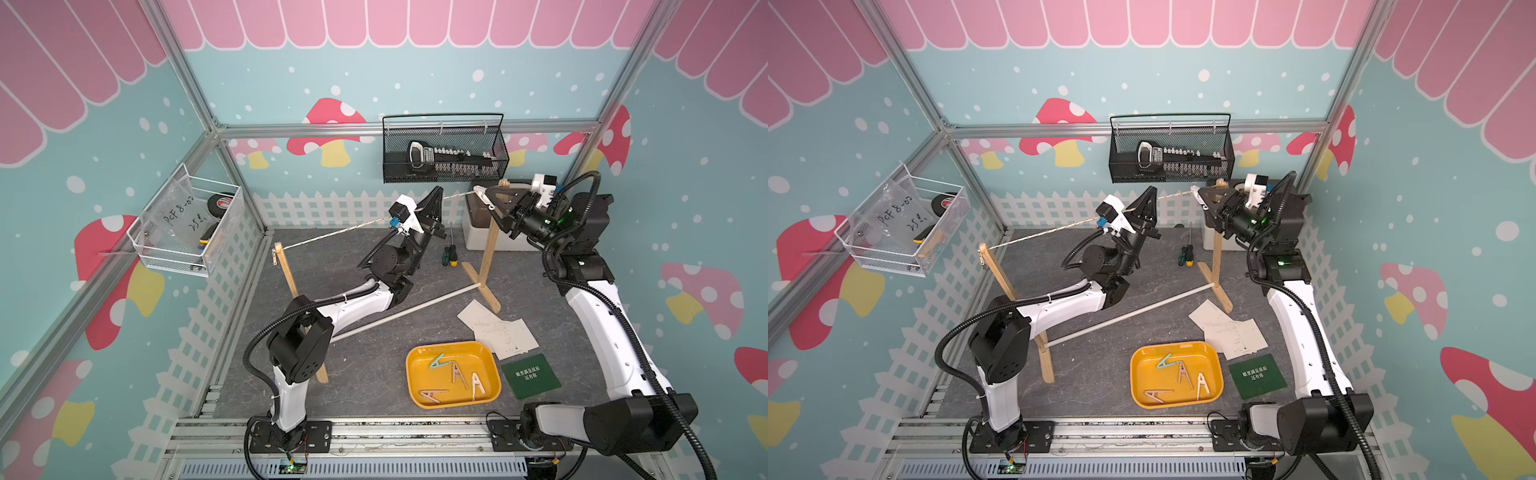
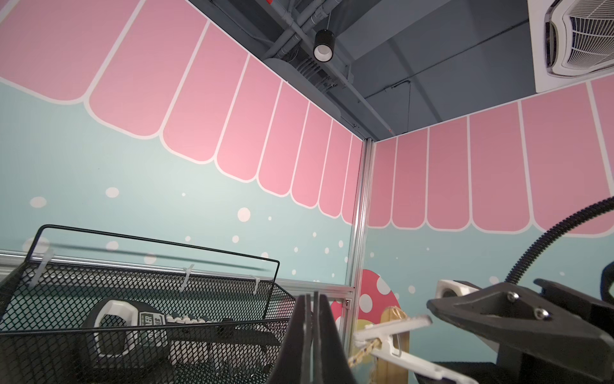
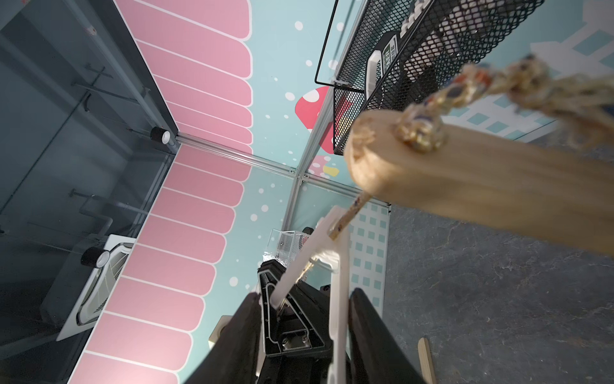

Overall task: Remove the postcards from the strings
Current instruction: Place the postcard at the center of the board, then remove the clamp from the clothesline.

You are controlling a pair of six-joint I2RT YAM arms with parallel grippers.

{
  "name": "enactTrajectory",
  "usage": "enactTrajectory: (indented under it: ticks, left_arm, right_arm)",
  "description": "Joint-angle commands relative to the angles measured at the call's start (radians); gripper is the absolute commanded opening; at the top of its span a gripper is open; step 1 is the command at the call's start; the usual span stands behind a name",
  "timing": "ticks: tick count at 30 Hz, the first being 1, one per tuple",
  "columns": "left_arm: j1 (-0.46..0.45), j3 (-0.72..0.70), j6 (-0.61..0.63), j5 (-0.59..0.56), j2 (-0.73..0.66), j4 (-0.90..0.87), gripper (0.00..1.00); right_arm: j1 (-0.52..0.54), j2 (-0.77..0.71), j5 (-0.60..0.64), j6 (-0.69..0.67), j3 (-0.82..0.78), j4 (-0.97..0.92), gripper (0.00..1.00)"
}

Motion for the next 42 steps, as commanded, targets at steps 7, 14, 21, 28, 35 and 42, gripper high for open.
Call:
enactTrajectory:
  ticks: [7, 14, 21, 28, 35, 42]
  left_arm:
    - [0.007, -0.027, 0.027, 0.010, -0.011, 0.043, 0.00]
    - [0.008, -0.028, 0.061, 0.015, -0.011, 0.059, 0.00]
    - [0.008, -0.025, 0.053, 0.016, -0.008, 0.061, 0.00]
    - [0.008, -0.027, 0.047, 0.018, -0.010, 0.058, 0.00]
    - [0.008, -0.035, 0.046, 0.015, -0.014, 0.066, 0.00]
    - [0.009, -0.075, 0.047, -0.013, -0.020, 0.099, 0.33]
  right_arm:
    - [0.003, 0.045, 0.001, 0.135, 0.043, 0.056, 0.48]
    - [0.015, 0.044, 0.015, 0.146, 0.036, -0.008, 0.48]
    - [0.026, 0.039, 0.022, 0.121, 0.050, -0.024, 0.46]
    - [0.028, 0.040, 0.024, 0.103, 0.060, -0.030, 0.31]
    - [0.029, 0.037, 0.026, 0.094, 0.065, -0.030, 0.18]
    - [0.029, 0.030, 0.019, 0.074, 0.086, -0.035, 0.16]
